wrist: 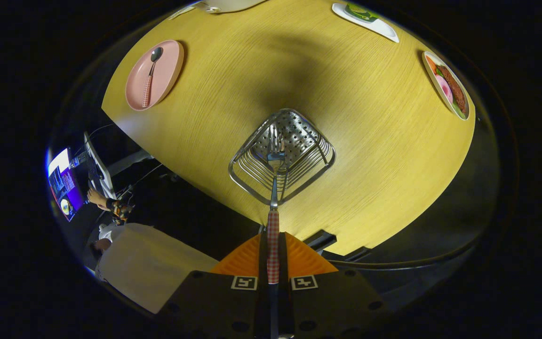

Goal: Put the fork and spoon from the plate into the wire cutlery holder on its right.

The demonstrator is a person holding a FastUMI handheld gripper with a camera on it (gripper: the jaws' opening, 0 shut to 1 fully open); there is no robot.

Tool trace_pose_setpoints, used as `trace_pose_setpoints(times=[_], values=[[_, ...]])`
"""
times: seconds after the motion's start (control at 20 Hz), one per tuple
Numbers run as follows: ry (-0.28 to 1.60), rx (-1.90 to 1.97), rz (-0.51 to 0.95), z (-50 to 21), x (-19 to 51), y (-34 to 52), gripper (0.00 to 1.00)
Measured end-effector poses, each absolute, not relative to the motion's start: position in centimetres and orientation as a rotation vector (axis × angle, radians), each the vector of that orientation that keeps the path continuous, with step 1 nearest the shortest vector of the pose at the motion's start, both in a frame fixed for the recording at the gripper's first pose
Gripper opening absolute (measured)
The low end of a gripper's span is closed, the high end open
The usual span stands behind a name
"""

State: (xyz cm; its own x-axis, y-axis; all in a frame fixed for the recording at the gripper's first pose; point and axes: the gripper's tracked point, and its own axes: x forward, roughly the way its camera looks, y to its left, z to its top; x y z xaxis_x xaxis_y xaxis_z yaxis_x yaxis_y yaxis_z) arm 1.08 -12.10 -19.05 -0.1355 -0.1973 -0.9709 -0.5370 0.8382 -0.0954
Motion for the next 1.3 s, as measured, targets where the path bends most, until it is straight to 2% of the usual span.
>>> trace_pose_setpoints(times=[0.3, 0.4, 0.45, 0.5, 0.55, 0.65, 0.8, 0.85, 1.3], values=[[1.683, -0.522, 0.277, -19.3, 2.7, -11.8, 0.19], [1.639, -0.527, 0.280, -18.9, 3.3, -11.8, 0.30], [1.620, -0.523, 0.285, -18.8, 3.5, -11.7, 0.43], [1.606, -0.509, 0.295, -18.5, 3.4, -11.3, 0.48], [1.593, -0.487, 0.303, -18.1, 3.4, -10.8, 0.57], [1.552, -0.447, 0.322, -17.4, 3.3, -9.9, 0.66], [1.472, -0.399, 0.355, -16.1, 3.2, -8.8, 0.89], [1.444, -0.385, 0.360, -15.6, 3.1, -8.5, 0.99], [1.140, -0.259, 0.391, -12.2, 1.3, -4.5, 1.00]])
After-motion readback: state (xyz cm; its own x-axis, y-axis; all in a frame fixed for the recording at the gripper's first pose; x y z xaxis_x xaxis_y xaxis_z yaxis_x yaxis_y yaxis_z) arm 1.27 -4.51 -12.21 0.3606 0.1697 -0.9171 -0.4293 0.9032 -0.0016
